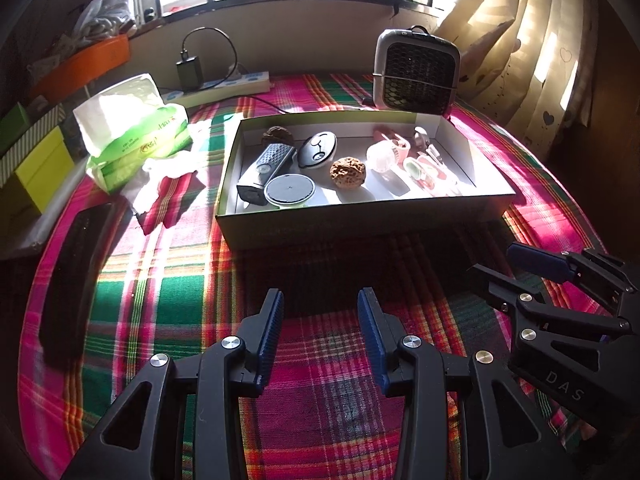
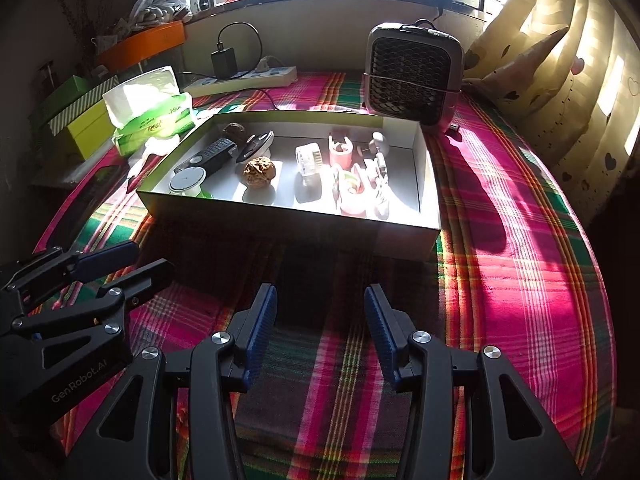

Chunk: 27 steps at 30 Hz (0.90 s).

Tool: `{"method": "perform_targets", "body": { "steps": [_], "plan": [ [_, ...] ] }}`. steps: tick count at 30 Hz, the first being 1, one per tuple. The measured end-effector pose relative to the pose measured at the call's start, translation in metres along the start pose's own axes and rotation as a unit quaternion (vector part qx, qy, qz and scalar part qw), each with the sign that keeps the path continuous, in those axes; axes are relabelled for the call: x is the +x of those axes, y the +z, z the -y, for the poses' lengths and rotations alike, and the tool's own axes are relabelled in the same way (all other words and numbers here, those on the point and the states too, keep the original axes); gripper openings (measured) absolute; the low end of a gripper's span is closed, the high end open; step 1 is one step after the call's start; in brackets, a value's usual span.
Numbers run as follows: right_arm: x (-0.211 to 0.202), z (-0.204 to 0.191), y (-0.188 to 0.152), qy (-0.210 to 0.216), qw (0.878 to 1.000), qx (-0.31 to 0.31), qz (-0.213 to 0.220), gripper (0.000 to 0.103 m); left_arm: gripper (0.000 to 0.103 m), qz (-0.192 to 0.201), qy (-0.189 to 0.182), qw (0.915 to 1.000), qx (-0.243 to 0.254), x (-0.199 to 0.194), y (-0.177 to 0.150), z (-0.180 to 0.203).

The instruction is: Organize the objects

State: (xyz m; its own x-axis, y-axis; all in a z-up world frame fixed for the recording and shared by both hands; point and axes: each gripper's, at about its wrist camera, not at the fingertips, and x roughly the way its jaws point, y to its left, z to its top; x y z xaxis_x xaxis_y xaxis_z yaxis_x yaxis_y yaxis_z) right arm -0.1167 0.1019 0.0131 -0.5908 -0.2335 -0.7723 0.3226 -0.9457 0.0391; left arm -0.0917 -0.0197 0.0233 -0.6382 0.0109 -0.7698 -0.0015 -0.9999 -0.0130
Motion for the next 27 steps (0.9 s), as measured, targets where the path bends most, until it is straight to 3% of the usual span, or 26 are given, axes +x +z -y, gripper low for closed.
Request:
{"method": "perform_targets", "body": {
  "steps": [9,18,22,27],
  "plan": [
    [0.002,0.008,-0.016,-0.02,0.999,0.013,-0.021,0.048,0.037,-0.015,0.011,0.9998,-0.005,0.005,-0.017,0.0],
    [-0.002,0.01,-0.025,-0.034,0.999,0.01,-0.016,0.056,0.042,-0.006,0.021,0.9997,-0.014,0.0,-0.022,0.002],
    [-0.004,0.015,-0.029,-0.04,0.999,0.017,-0.013,0.068,0.043,0.0,0.025,0.9996,-0.015,0.0,-0.025,0.003],
    [-0.004,0.015,-0.03,-0.043,0.999,0.018,-0.01,0.07,0.043,0.001,0.025,0.9996,-0.015,0.0,-0.026,0.004]
  ]
}}
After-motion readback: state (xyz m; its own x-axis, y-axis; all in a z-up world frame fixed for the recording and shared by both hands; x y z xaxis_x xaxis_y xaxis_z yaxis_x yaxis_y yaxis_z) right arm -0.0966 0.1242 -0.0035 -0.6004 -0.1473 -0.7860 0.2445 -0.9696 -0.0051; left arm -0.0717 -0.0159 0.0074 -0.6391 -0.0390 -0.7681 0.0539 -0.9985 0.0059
